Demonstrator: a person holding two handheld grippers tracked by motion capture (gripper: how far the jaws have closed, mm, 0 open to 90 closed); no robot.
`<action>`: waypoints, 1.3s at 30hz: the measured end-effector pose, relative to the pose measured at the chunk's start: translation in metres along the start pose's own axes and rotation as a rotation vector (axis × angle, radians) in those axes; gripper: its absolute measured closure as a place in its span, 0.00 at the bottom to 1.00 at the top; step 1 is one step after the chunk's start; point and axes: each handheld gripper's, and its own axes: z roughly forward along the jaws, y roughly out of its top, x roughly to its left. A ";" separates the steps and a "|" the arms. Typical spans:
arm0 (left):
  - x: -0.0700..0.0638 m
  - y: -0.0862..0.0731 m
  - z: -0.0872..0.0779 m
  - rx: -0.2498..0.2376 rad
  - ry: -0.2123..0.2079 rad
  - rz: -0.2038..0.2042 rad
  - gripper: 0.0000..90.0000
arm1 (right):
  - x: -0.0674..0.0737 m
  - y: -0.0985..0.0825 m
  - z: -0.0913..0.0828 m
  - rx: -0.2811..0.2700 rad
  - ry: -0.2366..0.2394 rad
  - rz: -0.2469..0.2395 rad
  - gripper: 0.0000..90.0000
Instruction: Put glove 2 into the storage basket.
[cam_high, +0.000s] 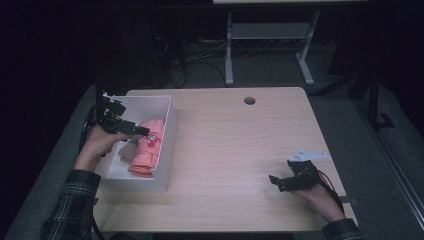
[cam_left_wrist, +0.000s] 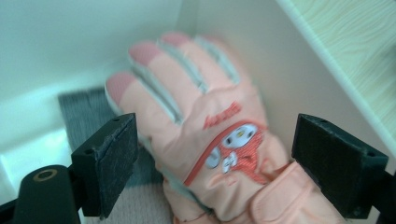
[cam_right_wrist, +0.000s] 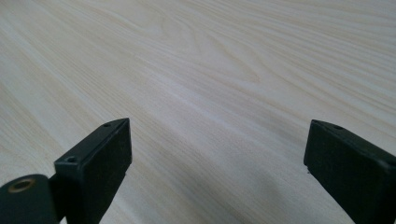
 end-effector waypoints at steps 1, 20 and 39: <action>-0.003 0.002 -0.004 -0.010 0.003 0.011 0.16 | 0.000 0.000 0.000 -0.001 0.000 0.004 0.08; -0.092 0.032 -0.004 -0.136 -0.070 0.187 0.16 | -0.001 0.001 -0.002 -0.006 -0.001 -0.003 0.08; -0.190 0.011 0.072 -0.110 -0.157 0.327 0.16 | 0.000 0.000 -0.002 -0.005 -0.005 -0.010 0.08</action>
